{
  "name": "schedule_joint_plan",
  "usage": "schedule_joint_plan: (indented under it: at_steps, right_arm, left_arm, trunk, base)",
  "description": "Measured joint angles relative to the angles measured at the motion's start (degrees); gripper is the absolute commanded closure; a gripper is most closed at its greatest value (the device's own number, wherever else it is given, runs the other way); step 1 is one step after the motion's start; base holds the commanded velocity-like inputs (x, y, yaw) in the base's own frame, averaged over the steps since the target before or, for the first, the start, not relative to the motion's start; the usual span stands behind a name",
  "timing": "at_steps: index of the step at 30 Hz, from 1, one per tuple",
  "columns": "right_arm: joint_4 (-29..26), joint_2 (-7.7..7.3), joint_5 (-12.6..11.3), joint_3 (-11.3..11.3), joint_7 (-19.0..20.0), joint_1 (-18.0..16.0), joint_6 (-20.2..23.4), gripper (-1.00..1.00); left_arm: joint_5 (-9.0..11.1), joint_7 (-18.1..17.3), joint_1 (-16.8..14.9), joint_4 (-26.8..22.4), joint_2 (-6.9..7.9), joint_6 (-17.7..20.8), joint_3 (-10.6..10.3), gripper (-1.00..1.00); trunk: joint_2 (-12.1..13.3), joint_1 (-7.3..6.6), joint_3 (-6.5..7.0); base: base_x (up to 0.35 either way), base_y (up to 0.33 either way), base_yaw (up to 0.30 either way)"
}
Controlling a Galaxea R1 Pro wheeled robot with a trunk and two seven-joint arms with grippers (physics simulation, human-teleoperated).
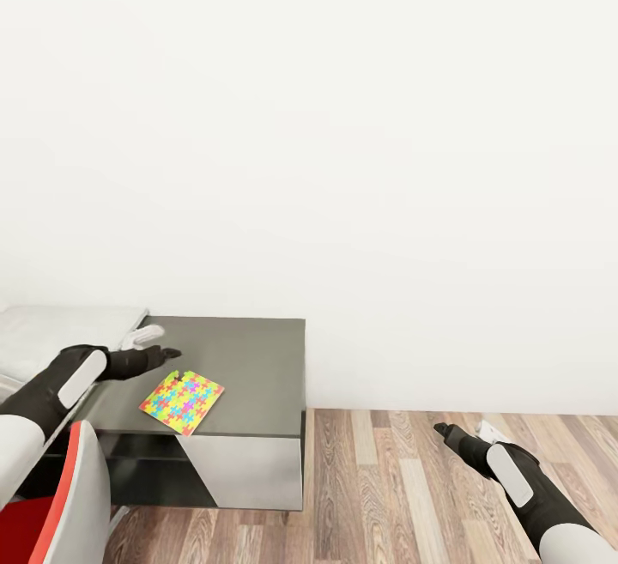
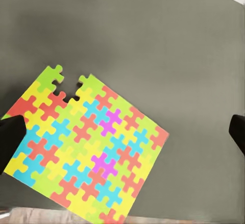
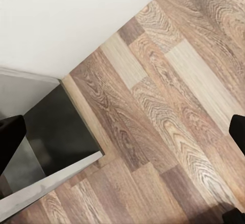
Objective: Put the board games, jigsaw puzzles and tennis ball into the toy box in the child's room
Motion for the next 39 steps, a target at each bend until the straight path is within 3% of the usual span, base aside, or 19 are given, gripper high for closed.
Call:
schedule_joint_plan:
  at_steps: [3, 8, 35, 39]
  right_arm:
    - [0.0, 0.00, 0.0, 0.0, 0.0, 0.0, 0.0, -1.00]
    - [0.0, 0.00, 0.0, 0.0, 0.0, 0.0, 0.0, -1.00]
    - [0.0, 0.00, -0.1, 0.0, 0.1, 0.0, 0.0, -1.00]
    - [0.0, 0.00, -0.1, 0.0, 0.1, 0.0, 0.1, -1.00]
  left_arm:
    - [-0.1, -1.9, 0.0, 0.6, 0.42, -1.7, 1.7, -1.00]
    - [-0.5, -3.0, 0.0, 0.9, 0.63, -3.0, 2.9, -1.00]
    - [-0.9, -2.2, 0.0, 1.0, 0.38, -3.3, 2.8, -1.00]
    - [-0.9, -0.8, 0.0, 1.0, 0.31, -3.3, 2.8, -1.00]
  trunk:
    - [0.0, 0.00, 0.00]
    - [0.0, 0.00, 0.00]
    - [0.0, 0.00, 0.00]
    - [0.0, 0.00, -0.02]
  base:
    - [0.000, 0.000, 0.000]
    - [0.000, 0.000, 0.000]
    - [0.036, 0.000, 0.000]
    - [0.000, 0.000, 0.000]
